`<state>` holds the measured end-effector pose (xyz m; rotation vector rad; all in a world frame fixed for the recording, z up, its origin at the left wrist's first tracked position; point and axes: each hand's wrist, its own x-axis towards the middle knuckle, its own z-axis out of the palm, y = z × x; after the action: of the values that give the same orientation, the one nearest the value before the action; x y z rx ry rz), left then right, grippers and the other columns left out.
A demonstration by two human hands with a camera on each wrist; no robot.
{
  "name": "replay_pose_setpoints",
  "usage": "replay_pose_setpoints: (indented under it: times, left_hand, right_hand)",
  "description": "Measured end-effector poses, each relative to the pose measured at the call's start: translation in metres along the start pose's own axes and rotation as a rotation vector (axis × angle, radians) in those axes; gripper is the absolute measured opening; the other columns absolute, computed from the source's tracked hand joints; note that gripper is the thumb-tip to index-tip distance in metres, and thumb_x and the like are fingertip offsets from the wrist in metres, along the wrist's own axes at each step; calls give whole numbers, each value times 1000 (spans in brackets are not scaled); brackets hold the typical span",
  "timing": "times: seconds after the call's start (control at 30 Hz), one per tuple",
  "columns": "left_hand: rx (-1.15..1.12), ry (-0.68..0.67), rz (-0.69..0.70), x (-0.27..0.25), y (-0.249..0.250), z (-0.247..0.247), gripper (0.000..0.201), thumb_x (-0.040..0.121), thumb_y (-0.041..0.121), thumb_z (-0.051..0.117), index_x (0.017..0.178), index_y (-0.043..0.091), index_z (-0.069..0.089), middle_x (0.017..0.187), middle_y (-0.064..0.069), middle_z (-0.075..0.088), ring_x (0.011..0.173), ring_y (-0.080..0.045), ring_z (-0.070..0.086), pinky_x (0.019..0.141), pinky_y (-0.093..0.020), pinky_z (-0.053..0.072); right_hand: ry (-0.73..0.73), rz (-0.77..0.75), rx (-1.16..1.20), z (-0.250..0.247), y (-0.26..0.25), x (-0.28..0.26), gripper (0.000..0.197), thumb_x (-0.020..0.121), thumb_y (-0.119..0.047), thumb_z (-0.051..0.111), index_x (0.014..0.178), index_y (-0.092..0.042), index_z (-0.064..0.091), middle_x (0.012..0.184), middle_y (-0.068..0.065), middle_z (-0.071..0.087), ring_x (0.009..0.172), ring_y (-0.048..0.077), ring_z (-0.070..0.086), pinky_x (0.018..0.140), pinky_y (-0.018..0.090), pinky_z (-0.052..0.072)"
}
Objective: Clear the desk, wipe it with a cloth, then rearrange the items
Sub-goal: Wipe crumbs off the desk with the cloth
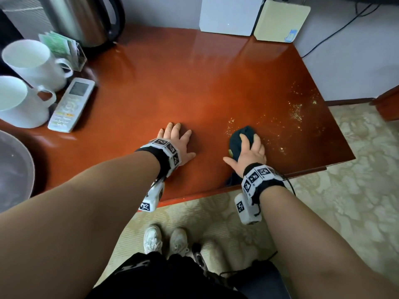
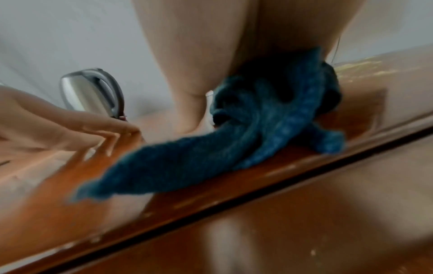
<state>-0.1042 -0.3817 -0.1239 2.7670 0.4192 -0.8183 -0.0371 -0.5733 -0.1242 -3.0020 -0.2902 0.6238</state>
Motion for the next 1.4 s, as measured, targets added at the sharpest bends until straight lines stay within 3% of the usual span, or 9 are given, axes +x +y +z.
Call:
replay_pose_setpoints:
  times: [0.17, 0.33, 0.53, 0.63, 0.9, 1.0, 1.1, 1.23, 1.4]
  left_hand:
    - [68, -8, 58, 4, -6, 6, 84, 90, 56, 43, 150, 28, -8, 157, -7, -19, 145, -28, -19, 119, -45, -7]
    - [4, -4, 27, 13, -8, 0, 103, 83, 57, 55, 150, 16, -11, 157, -6, -20, 145, -24, -20, 119, -43, -9]
    - [17, -10, -4, 17, -4, 3, 104, 83, 58, 54, 150, 16, -14, 156, -5, -25, 145, -24, -21, 118, -42, -10]
    - [-9, -34, -42, 16, 1, 0, 107, 81, 57, 57, 150, 16, -14, 155, -6, -26, 144, -24, -23, 118, -44, -11]
    - [-127, -14, -116, 30, 50, -17, 106, 80, 62, 55, 150, 17, -11, 157, -8, -21, 143, -29, -25, 116, -51, -12]
    - [-153, -36, -141, 36, 71, -23, 108, 79, 61, 58, 150, 17, -10, 157, -7, -19, 144, -28, -23, 117, -51, -10]
    - [-134, -35, -195, 41, 77, -22, 114, 75, 62, 61, 150, 16, -11, 157, -5, -20, 144, -28, -22, 117, -50, -9]
    - [-159, -17, -248, 42, 70, -15, 127, 69, 68, 64, 149, 11, -18, 155, -8, -26, 144, -26, -23, 118, -43, -10]
    - [-214, 7, -316, 42, 68, -14, 134, 65, 67, 68, 148, 7, -18, 155, -12, -25, 144, -27, -22, 118, -39, -9]
  right_hand:
    - [92, 1, 195, -10, 1, 9, 47, 93, -27, 51, 138, -24, 36, 142, 13, 30, 125, 35, 38, 103, 41, 37]
    - [195, -297, 118, -26, -43, 18, 47, 91, -34, 54, 135, -26, 42, 146, 6, 30, 135, 29, 27, 111, 39, 23]
    - [143, -330, -60, -4, -58, 36, 38, 91, -31, 52, 127, -23, 45, 145, 7, 28, 132, 28, 27, 109, 37, 20]
    - [148, -223, -41, -6, -22, 40, 37, 91, -26, 52, 127, -22, 44, 144, 10, 28, 130, 31, 28, 108, 38, 23]
    - [37, 387, 90, -41, 121, 37, 36, 93, -21, 50, 127, -19, 37, 140, 15, 25, 120, 38, 36, 94, 44, 39]
    - [49, 451, 206, -61, 135, 39, 42, 91, -17, 54, 130, -17, 37, 136, 18, 31, 114, 41, 46, 90, 44, 43]
    - [109, 257, 326, -82, 111, 51, 43, 90, -16, 56, 129, -18, 38, 135, 15, 35, 111, 39, 52, 90, 40, 45]
    - [111, -191, 435, -92, 32, 70, 48, 87, -10, 56, 131, -20, 40, 132, 13, 36, 109, 35, 53, 90, 32, 42]
    - [-91, -501, -37, -54, -27, 89, 59, 88, -6, 41, 138, -36, 34, 148, 5, 21, 128, 35, 32, 105, 41, 32]
